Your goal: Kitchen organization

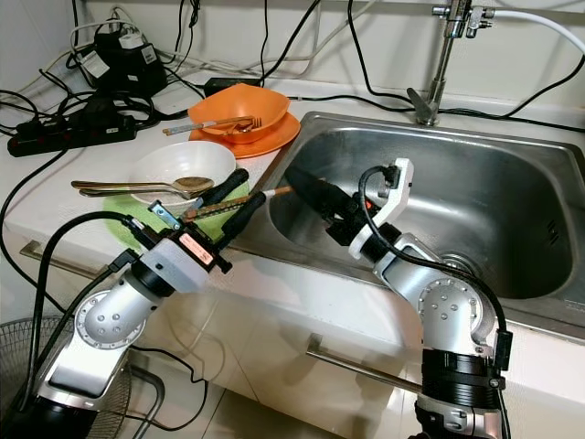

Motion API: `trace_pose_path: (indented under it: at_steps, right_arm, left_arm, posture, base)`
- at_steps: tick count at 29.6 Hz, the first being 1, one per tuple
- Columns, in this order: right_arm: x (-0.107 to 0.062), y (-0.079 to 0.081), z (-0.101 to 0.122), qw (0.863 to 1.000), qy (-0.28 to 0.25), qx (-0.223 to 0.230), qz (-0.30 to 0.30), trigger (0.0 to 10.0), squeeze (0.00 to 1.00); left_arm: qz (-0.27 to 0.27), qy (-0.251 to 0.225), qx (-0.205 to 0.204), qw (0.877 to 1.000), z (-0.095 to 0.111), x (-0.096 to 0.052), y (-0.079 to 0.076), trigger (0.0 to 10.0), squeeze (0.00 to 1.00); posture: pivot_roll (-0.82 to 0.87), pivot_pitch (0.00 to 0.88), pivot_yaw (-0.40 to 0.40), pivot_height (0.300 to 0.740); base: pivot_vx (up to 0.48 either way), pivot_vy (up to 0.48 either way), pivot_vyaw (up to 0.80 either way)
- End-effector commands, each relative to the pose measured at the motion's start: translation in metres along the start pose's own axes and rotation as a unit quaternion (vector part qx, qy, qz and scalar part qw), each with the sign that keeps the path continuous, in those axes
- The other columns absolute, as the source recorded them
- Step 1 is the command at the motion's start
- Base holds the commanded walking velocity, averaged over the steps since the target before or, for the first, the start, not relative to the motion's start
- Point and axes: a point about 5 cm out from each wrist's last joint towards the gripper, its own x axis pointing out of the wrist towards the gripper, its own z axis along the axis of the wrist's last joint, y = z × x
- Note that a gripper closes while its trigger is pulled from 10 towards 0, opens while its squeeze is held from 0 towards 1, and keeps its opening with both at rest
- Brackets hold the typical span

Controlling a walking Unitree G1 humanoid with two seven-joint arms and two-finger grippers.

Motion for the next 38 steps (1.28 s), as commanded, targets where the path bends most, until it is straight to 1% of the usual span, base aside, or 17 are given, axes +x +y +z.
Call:
trace_pose_path:
  at_steps: [1, 3, 4, 6, 8, 9, 13, 14, 17, 18, 19, 26, 29, 31, 34, 35, 38]
  right_arm:
    - [0.006, 0.007, 0.004, 1.000, 0.000, 0.023, 0.016, 10.0, 0.00]
    - [0.008, 0.009, 0.007, 0.999, 0.001, 0.038, 0.021, 10.0, 0.00]
    - [0.009, 0.011, 0.008, 0.999, 0.006, 0.048, 0.023, 10.0, 0.00]
    - [0.009, 0.011, 0.008, 0.998, 0.008, 0.050, 0.023, 10.0, 0.00]
    - [0.009, 0.012, 0.007, 0.998, 0.019, 0.060, 0.022, 10.0, 0.00]
    - [0.009, 0.012, 0.007, 0.998, 0.020, 0.062, 0.021, 10.0, 0.00]
    - [0.009, 0.011, 0.008, 0.998, 0.016, 0.058, 0.015, 10.0, 0.00]
    - [0.009, 0.010, 0.010, 0.999, 0.011, 0.053, 0.008, 10.0, 0.00]
    - [0.006, 0.000, 0.020, 0.998, -0.019, 0.039, -0.041, 10.0, 0.00]
    - [0.004, -0.005, 0.021, 0.997, -0.020, 0.038, -0.056, 10.0, 0.00]
    - [0.004, -0.006, 0.021, 0.997, -0.020, 0.039, -0.059, 10.0, 0.00]
    - [0.007, -0.003, 0.021, 0.997, -0.025, 0.052, -0.055, 10.0, 0.00]
    - [0.011, -0.001, 0.024, 0.995, -0.037, 0.079, -0.047, 10.0, 0.00]
    - [0.011, -0.001, 0.024, 0.994, -0.037, 0.088, -0.044, 10.0, 0.00]
    - [0.012, -0.001, 0.025, 0.994, -0.037, 0.095, -0.041, 10.0, 0.00]
    - [0.014, 0.000, 0.026, 0.993, -0.038, 0.103, -0.035, 10.0, 0.00]
    - [0.018, 0.004, 0.027, 0.993, -0.036, 0.109, -0.023, 10.0, 0.00]
  left_arm:
    - [-0.006, -0.004, 0.024, 1.000, -0.003, 0.001, 0.003, 0.0, 0.00]
    - [-0.006, -0.006, 0.032, 0.999, -0.004, 0.002, 0.003, 0.0, 0.00]
    - [-0.006, -0.011, 0.042, 0.999, -0.005, 0.003, 0.004, 0.0, 0.00]
    - [-0.007, -0.015, 0.047, 0.999, -0.004, 0.004, 0.004, 0.0, 0.00]
    - [0.013, -0.031, 0.076, 0.996, -0.003, 0.013, 0.014, 0.0, 0.00]
    - [0.017, -0.036, 0.085, 0.996, -0.002, 0.015, 0.016, 0.0, 0.00]
    - [0.029, -0.043, 0.096, 0.994, 0.000, 0.020, 0.022, 0.0, 0.00]
    - [0.033, -0.045, 0.101, 0.993, 0.001, 0.021, 0.025, 0.0, 0.00]
    - [0.046, -0.050, 0.117, 0.991, 0.001, 0.022, 0.033, 0.0, 0.00]
    - [0.049, -0.051, 0.119, 0.990, 0.001, 0.022, 0.036, 0.0, 0.00]
    - [0.050, -0.051, 0.119, 0.990, 0.001, 0.023, 0.036, 0.0, 0.00]
    - [0.050, -0.054, 0.106, 0.992, 0.000, 0.023, 0.031, 0.0, 0.00]
    - [0.047, -0.054, 0.095, 0.993, 0.000, 0.022, 0.024, 0.0, 0.00]
    - [0.045, -0.055, 0.091, 0.993, 0.000, 0.022, 0.022, 0.0, 0.00]
    - [0.044, -0.057, 0.083, 0.994, 0.001, 0.023, 0.018, 0.0, 0.00]
    - [0.042, -0.061, 0.074, 0.995, 0.003, 0.025, 0.014, 0.0, 0.00]
    - [0.039, -0.064, 0.065, 0.995, 0.004, 0.026, 0.008, 0.0, 0.00]
  posture:
    - [-0.07, 0.000, 0.080, 0.740]
    - [-0.07, 0.000, 0.075, 0.740]
    - [-0.07, 0.000, 0.072, 0.740]
    - [-0.07, 0.000, 0.070, 0.740]
    - [-0.08, 0.000, 0.069, 0.740]
    - [-0.08, 0.000, 0.069, 0.740]
    - [-0.08, 0.000, 0.069, 0.740]
    - [-0.08, 0.000, 0.070, 0.740]
    - [-0.08, 0.000, 0.072, 0.740]
    - [-0.08, 0.000, 0.073, 0.740]
    - [-0.08, 0.000, 0.073, 0.740]
    - [-0.08, 0.000, 0.080, 0.740]
    - [-0.08, 0.000, 0.082, 0.740]
    - [-0.08, 0.000, 0.082, 0.740]
    - [-0.08, 0.000, 0.084, 0.740]
    - [-0.08, 0.000, 0.086, 0.740]
    - [-0.08, 0.000, 0.086, 0.740]
  base:
    - [0.000, 0.000, 0.00]
    - [0.000, 0.000, 0.00]
    - [0.000, 0.000, 0.00]
    - [0.000, 0.000, 0.00]
    - [0.000, 0.000, 0.00]
    - [0.000, 0.000, 0.00]
    - [0.000, 0.000, 0.00]
    - [0.000, 0.000, 0.00]
    - [0.000, 0.000, 0.00]
    - [0.000, 0.000, 0.00]
    - [0.000, 0.000, 0.00]
    - [0.000, 0.000, 0.00]
    - [0.000, 0.000, 0.00]
    - [0.000, 0.000, 0.00]
    - [0.000, 0.000, 0.00]
    - [0.000, 0.000, 0.00]
    - [0.000, 0.000, 0.00]
